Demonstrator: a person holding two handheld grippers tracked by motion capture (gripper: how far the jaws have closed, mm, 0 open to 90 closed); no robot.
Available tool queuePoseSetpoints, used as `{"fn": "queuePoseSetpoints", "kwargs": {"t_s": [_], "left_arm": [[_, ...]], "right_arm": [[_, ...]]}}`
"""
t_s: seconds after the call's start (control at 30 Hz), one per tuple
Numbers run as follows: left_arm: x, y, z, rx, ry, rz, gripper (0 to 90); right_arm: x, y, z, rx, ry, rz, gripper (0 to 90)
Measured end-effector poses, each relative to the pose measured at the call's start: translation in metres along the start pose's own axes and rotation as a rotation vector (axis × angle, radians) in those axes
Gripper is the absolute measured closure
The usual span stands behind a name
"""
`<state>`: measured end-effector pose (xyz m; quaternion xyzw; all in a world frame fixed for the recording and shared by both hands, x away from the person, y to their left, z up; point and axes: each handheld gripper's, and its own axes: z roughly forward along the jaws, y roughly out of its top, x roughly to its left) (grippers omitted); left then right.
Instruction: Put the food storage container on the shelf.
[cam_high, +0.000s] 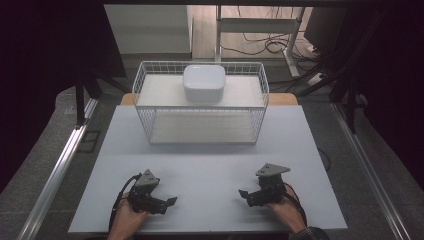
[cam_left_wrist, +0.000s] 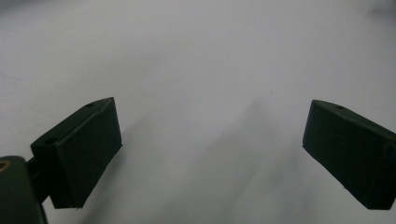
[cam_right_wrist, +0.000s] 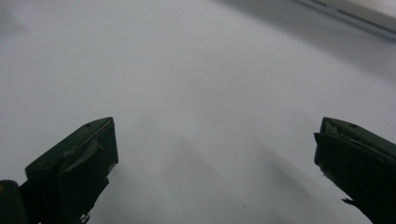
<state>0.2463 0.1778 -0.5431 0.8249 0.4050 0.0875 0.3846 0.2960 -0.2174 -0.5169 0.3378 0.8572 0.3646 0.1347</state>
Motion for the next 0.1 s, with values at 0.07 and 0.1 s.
{"fn": "queuePoseSetpoints", "kwargs": {"t_s": [0.07,0.1], "left_arm": [[-0.0003,0.0005,0.0009,0.007,-0.003,0.0,4.2],[-0.0004,0.001,0.001,0.006,-0.005,-0.002,4.3]], "right_arm": [[-0.0006,-0.0014,0.0026,0.024,-0.005,-0.001,0.0],[-0.0006,-0.0019,0.004,0.034,-0.005,-0.005,0.0]]}}
